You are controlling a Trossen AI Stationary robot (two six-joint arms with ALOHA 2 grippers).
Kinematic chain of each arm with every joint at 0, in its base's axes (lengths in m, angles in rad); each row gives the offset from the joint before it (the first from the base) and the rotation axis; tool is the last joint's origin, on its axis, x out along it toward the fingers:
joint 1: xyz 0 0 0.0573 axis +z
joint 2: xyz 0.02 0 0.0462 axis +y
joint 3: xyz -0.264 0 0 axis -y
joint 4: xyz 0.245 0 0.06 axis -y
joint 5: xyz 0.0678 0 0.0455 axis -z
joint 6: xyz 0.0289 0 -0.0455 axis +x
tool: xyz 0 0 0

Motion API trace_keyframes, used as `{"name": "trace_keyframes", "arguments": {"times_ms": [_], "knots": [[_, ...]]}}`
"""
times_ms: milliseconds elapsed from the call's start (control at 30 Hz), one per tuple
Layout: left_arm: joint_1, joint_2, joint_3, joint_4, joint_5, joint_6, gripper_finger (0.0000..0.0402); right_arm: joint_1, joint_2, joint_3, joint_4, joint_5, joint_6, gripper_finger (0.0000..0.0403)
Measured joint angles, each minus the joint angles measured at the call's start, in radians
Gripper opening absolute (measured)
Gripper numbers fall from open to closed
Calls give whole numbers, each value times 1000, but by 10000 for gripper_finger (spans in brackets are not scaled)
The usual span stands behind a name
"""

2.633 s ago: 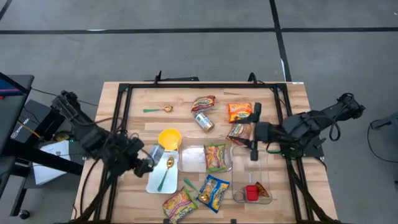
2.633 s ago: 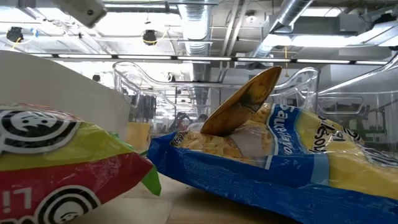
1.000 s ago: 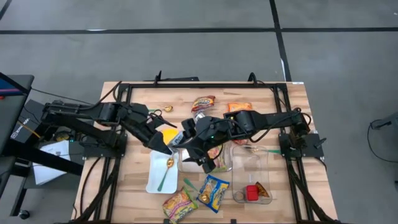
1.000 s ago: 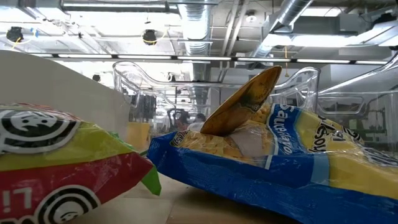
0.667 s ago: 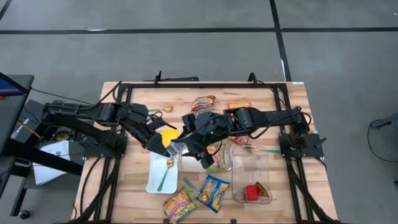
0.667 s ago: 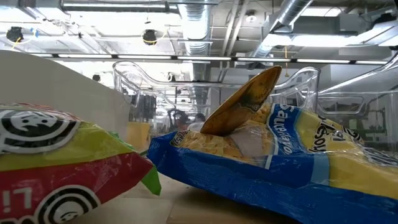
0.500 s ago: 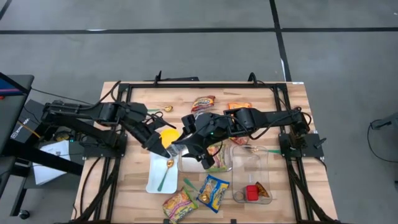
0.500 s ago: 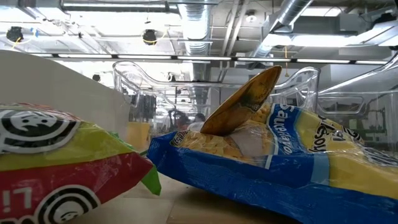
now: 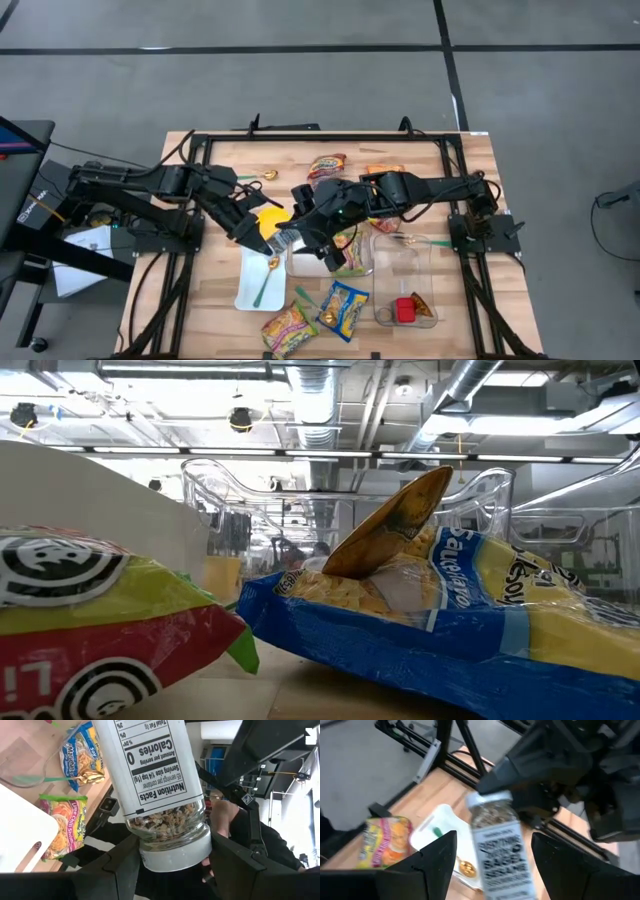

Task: Pick & Place Food Item
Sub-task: Put the white seasoning bottle into the right transparent bin

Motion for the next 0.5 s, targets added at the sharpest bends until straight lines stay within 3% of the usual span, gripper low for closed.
{"name": "trace_keyframes", "arguments": {"times_ms": [267,500], "knots": [[-5,0,0,0,0,0,198,-6,6,-1,-36,0,95,255],[-5,0,0,0,-1,-1,198,-28,5,-1,-32,10,108,306]]}}
